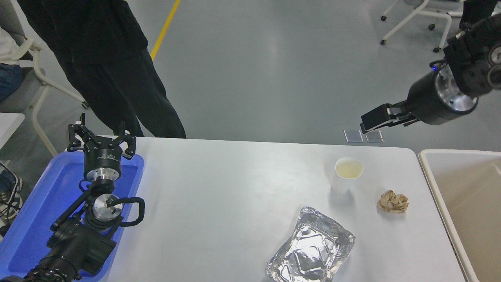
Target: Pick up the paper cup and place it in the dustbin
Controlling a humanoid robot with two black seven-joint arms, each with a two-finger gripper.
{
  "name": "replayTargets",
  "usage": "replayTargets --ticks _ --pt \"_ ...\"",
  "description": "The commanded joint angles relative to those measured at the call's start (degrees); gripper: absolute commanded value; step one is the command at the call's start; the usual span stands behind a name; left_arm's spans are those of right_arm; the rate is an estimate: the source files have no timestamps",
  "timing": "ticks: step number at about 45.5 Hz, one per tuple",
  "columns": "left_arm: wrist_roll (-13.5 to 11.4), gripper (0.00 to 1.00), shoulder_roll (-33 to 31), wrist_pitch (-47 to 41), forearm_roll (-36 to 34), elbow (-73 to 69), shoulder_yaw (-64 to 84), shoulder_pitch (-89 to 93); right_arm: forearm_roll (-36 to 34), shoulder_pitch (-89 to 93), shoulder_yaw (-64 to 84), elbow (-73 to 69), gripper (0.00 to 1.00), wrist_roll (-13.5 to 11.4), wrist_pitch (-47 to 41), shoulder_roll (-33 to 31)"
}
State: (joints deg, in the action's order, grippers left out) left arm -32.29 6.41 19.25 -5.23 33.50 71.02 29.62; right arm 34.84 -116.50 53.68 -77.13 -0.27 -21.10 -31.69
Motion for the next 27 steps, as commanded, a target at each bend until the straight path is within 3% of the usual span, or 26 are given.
replayTargets --ticks 1,27 --pt "0.03 0.99 0.00 0.00 0.05 -0.02 0.00 0.00 4.88 15.86 -8.58 12.96 1.00 0.01 4.31 2.25" --pt "0.03 0.99 0.00 0.00 0.05 0.07 0.00 0.00 6.56 34.85 -16.24 21.14 1.00 0.10 8.09 5.68"
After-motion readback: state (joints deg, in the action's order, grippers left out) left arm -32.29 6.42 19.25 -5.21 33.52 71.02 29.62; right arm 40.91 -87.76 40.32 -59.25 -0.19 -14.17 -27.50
